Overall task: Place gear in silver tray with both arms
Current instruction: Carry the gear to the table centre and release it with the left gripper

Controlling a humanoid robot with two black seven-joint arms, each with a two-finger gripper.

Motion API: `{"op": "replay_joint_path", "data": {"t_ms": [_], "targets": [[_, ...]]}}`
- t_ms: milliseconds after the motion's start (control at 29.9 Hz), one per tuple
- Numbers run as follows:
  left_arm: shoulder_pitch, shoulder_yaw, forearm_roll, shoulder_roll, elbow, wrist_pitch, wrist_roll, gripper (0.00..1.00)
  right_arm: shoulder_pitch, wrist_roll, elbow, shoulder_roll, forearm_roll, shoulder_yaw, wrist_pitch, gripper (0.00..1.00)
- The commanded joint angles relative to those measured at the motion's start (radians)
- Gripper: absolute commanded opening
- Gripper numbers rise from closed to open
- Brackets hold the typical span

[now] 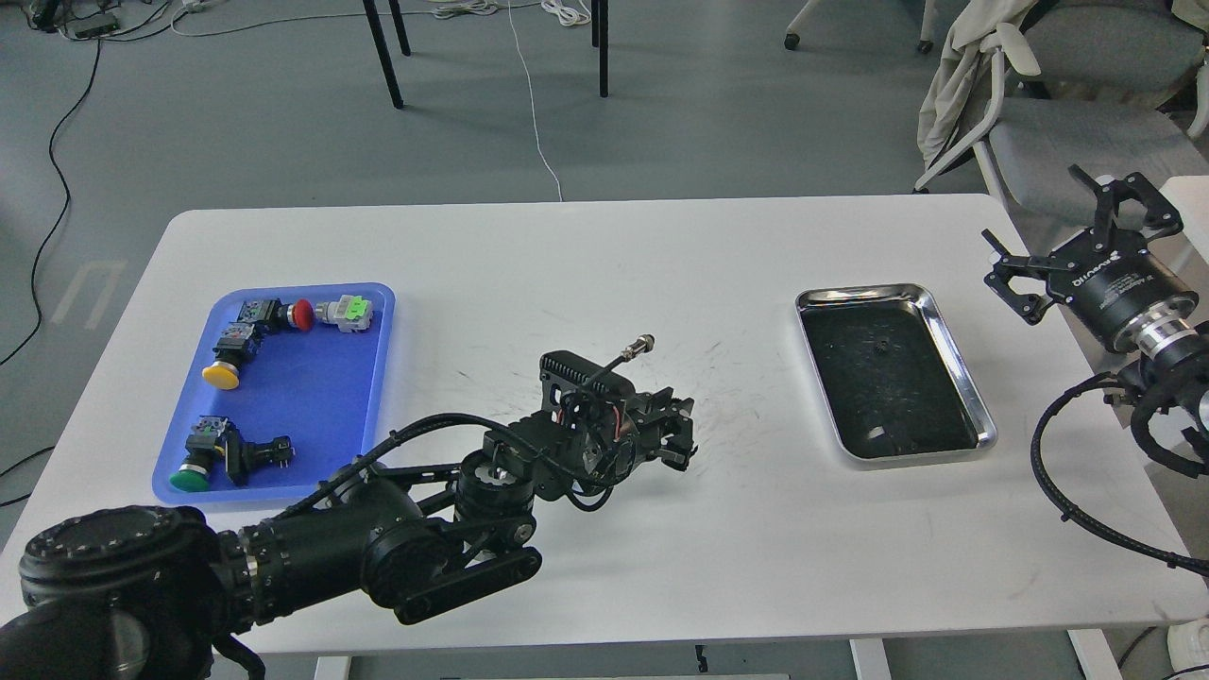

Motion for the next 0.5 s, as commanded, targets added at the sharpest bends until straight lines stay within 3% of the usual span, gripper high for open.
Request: {"op": "replay_joint_path", "data": {"t_ms": [0,100,367,434,468], "targets": [[0.016,0.002,-0.001,0.0,0.0,-0.002,-0.003,0.13,0.0,0.0,-0.003,0.0,0.0,-0.001,0.0,0.96],[0.016,0.002,-0.001,0.0,0.0,-0.002,-0.009,0.16,0.003,0.0,-0.003,-0.001,0.0,-0.001,0.0,0.96],[0.018,0.002,-0.003,0.0,0.0,0.024,-0.026,0.48,0.005,0.0,-0.001,-0.001,0.0,-0.002,0.0,0.96],[0.018,0.002,-0.004,0.0,0.0,0.027,-0.027,0.68,0.005,0.0,-0.001,-0.001,0.0,-0.002,0.0,0.96],[0.016,0.002,-0.006,0.0,0.0,0.029,-0.029,0.87,0.005,0.0,-0.001,-0.001,-0.002,-0.002,0.0,0.96]]}}
